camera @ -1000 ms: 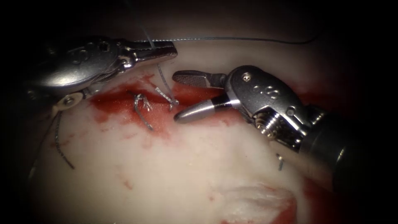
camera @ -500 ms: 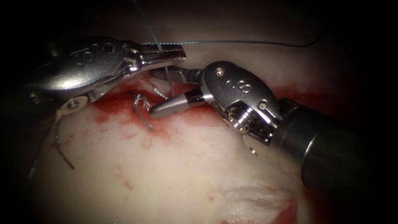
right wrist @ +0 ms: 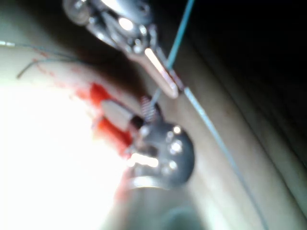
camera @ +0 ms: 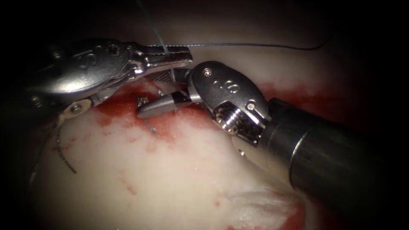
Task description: Wound Closure
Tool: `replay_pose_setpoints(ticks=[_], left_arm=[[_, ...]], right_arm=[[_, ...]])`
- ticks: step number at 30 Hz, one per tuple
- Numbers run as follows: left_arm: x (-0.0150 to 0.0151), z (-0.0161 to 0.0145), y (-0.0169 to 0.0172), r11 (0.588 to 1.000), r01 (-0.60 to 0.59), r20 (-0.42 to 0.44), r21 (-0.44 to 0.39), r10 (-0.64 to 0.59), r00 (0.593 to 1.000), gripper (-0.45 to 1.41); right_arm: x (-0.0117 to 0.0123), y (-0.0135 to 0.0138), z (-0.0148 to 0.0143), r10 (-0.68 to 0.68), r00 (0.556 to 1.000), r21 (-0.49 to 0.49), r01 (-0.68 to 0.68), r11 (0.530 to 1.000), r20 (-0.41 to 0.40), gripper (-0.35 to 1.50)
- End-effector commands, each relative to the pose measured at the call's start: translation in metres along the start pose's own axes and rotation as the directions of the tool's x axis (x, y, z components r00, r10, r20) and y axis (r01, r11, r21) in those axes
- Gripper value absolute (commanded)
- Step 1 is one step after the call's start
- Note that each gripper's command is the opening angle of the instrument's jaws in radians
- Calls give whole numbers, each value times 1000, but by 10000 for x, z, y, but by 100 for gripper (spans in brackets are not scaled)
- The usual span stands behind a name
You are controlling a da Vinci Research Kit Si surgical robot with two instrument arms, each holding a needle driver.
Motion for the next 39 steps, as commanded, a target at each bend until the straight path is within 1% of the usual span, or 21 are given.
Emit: replay_pose_setpoints(ticks=[1,3,6,8,9,10,12,14,17,25,26,27,28,29,31,33,36,38,39], left_arm=[[-12,5,7,1000,-3,6,-2,3,1000,-45],[-12,5,7,1000,-3,6,-2,3,1000,-45],[-12,5,7,1000,-3,9,-1,3,1000,-45],[-12,5,7,1000,-3,9,-1,3,1000,-45],[-12,5,7,1000,-3,9,-1,3,1000,-45],[-12,5,7,1000,-3,9,-1,3,1000,-45],[-11,5,7,1000,-4,9,-1,4,1000,-45],[-11,6,7,1000,-4,9,-2,4,1000,-45],[-11,6,6,1000,-5,9,-2,5,1000,-45],[-12,4,7,1000,-4,9,2,4,1000,-45],[-13,3,8,1000,-2,9,5,2,1000,-45],[-15,1,10,1000,0,13,9,0,1000,-45],[-16,-1,11,1000,1,16,12,-1,1000,-45],[-17,-2,12,1000,2,19,11,-2,1000,-45],[-19,-6,15,1000,4,22,7,-4,1000,-45],[-19,-9,18,1000,5,22,6,-5,1000,-45],[-19,-13,20,1000,4,22,5,-4,1000,-45],[-19,-16,21,1000,4,21,2,-4,1000,-45],[-20,-18,21,1000,5,22,5,-5,1000,-45]], right_arm=[[5,7,9,-5,1000,1,5,1000,-4,85],[4,6,12,-7,1000,2,7,1000,-2,81],[4,5,14,-7,1000,2,7,1000,-2,61],[4,5,14,-7,1000,2,7,1000,-2,31],[4,5,14,-7,1000,2,7,1000,-5,6],[5,5,14,-6,1000,1,6,1000,-5,-3],[6,6,14,-4,1000,0,4,1000,-6,-8],[7,7,14,-3,1000,1,3,1000,-12,-35],[9,7,13,52,998,4,-52,999,-19,-35],[10,8,11,71,997,-7,-72,997,-25,-35],[11,8,11,73,997,-8,-73,997,-23,-3],[13,8,10,74,997,-13,-75,997,-28,47],[14,8,10,76,997,-24,-77,997,-34,111],[15,8,9,77,996,-31,-78,996,-42,128],[16,6,5,78,996,-51,-81,995,-53,141],[16,3,0,78,995,-54,-81,995,-61,145],[16,-3,-13,78,995,-37,-80,996,-61,145],[16,-6,-24,79,995,-45,-82,996,-66,146],[17,-9,-37,81,994,-62,-86,994,-73,146]])
